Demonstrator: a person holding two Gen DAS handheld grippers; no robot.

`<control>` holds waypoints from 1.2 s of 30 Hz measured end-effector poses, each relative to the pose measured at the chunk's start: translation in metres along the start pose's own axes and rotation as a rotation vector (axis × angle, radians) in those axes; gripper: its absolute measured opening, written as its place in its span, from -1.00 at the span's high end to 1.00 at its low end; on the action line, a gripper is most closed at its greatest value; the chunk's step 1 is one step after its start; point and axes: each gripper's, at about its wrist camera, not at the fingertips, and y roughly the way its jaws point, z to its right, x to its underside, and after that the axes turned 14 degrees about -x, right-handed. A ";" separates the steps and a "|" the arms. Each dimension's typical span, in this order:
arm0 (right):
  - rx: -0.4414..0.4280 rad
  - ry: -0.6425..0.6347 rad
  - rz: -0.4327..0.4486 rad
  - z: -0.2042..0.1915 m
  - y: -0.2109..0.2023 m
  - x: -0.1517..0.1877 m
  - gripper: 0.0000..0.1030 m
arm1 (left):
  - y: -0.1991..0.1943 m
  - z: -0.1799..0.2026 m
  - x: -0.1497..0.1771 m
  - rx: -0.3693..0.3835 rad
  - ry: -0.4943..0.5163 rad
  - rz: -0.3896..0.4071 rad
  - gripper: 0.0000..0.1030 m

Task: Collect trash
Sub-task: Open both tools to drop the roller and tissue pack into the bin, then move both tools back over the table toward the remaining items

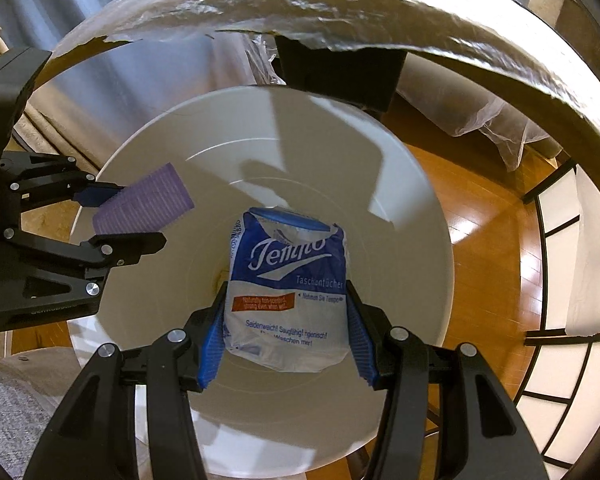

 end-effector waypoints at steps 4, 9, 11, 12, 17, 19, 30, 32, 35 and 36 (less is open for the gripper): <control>0.006 0.003 -0.001 0.001 0.001 0.001 -0.01 | 0.000 0.000 0.000 0.000 0.002 -0.003 0.14; 0.011 0.000 -0.001 0.003 -0.001 0.002 -0.14 | -0.001 0.000 -0.001 0.010 -0.006 0.010 0.11; 0.028 -0.003 0.018 0.002 -0.005 0.003 -0.68 | -0.003 -0.002 -0.001 -0.005 -0.019 0.020 -0.42; 0.035 -0.003 0.034 0.001 -0.009 0.004 -0.83 | -0.004 -0.003 -0.001 -0.016 -0.029 0.024 -0.63; 0.028 0.020 0.094 0.003 -0.036 0.008 -0.83 | -0.020 -0.009 0.004 -0.009 -0.048 0.055 -0.63; 0.029 0.028 0.145 0.001 -0.059 0.010 -0.83 | -0.039 -0.016 0.009 -0.009 -0.062 0.095 -0.63; 0.168 -0.027 0.561 -0.023 -0.197 -0.023 -0.92 | -0.185 -0.066 -0.009 -0.149 -0.205 0.553 -0.98; 0.157 -0.029 0.578 -0.018 -0.201 -0.035 -0.92 | -0.184 -0.070 -0.020 -0.178 -0.202 0.549 -0.98; 0.186 -0.021 0.600 -0.010 -0.200 -0.055 -0.92 | -0.175 -0.074 -0.032 -0.223 -0.194 0.530 -0.98; 0.200 -0.019 0.604 -0.008 -0.198 -0.059 -0.92 | -0.174 -0.072 -0.035 -0.237 -0.189 0.529 -0.98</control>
